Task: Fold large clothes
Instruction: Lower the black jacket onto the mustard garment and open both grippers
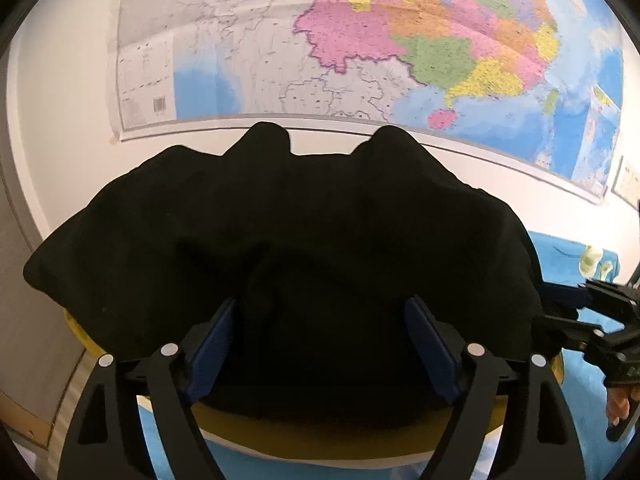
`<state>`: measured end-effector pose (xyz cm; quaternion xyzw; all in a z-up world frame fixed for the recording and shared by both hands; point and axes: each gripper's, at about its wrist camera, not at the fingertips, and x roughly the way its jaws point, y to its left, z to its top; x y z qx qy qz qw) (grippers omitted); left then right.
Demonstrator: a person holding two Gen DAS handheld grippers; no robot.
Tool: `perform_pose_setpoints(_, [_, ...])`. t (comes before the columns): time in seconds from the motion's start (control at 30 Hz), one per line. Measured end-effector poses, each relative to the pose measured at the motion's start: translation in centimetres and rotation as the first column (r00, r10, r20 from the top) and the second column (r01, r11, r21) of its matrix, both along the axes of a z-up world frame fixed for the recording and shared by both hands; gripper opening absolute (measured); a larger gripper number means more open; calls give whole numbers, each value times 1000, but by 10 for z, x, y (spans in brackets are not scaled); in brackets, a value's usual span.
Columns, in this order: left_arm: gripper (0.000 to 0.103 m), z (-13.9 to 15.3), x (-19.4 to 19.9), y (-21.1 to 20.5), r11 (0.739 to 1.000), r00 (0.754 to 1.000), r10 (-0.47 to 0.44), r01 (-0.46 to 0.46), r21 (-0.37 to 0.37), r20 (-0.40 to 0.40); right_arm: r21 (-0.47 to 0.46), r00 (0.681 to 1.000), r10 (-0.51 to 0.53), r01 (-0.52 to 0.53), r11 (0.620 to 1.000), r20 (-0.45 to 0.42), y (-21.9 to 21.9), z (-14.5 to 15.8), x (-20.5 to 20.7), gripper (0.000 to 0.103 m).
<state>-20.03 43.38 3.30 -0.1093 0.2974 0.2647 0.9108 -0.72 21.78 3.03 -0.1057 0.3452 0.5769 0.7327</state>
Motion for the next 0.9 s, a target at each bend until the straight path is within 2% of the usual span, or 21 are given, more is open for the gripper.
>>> perform_pose_setpoints(0.13, [78, 10, -8, -16, 999, 1000, 16, -16, 31, 18, 64, 1000, 15, -15, 998, 10, -14, 14, -8, 59])
perform_pose_setpoints(0.23, [79, 10, -9, -34, 998, 1000, -16, 14, 69, 25, 21, 998, 32, -33, 999, 52, -9, 6, -17, 58])
perform_pose_setpoints(0.43, [82, -5, -4, -27, 997, 999, 43, -44, 60, 3, -5, 994, 17, -17, 1000, 109, -3, -4, -27, 59])
perform_pose_setpoints(0.5, [82, -5, -5, -25, 997, 998, 64, -65, 35, 12, 9, 994, 15, -16, 1000, 110, -7, 1, -29, 62])
perform_pose_setpoints(0.57, [82, -2, -9, -29, 996, 997, 78, -79, 49, 22, 33, 993, 17, -21, 999, 119, -14, 6, -34, 65])
perform_pose_setpoints(0.67, [86, 1, -18, -41, 994, 995, 86, -88, 60, 40, 36, 989, 18, -24, 999, 149, -23, 9, -45, 79])
perform_pose_setpoints(0.83, [94, 1, -32, -66, 995, 993, 89, -93, 44, 71, 27, 987, 10, -15, 1000, 162, -36, 5, -54, 83])
perform_pose_setpoints(0.9, [96, 1, -36, -79, 995, 994, 78, -83, 61, 71, 24, 988, 1, -5, 1000, 157, -40, 4, -56, 88])
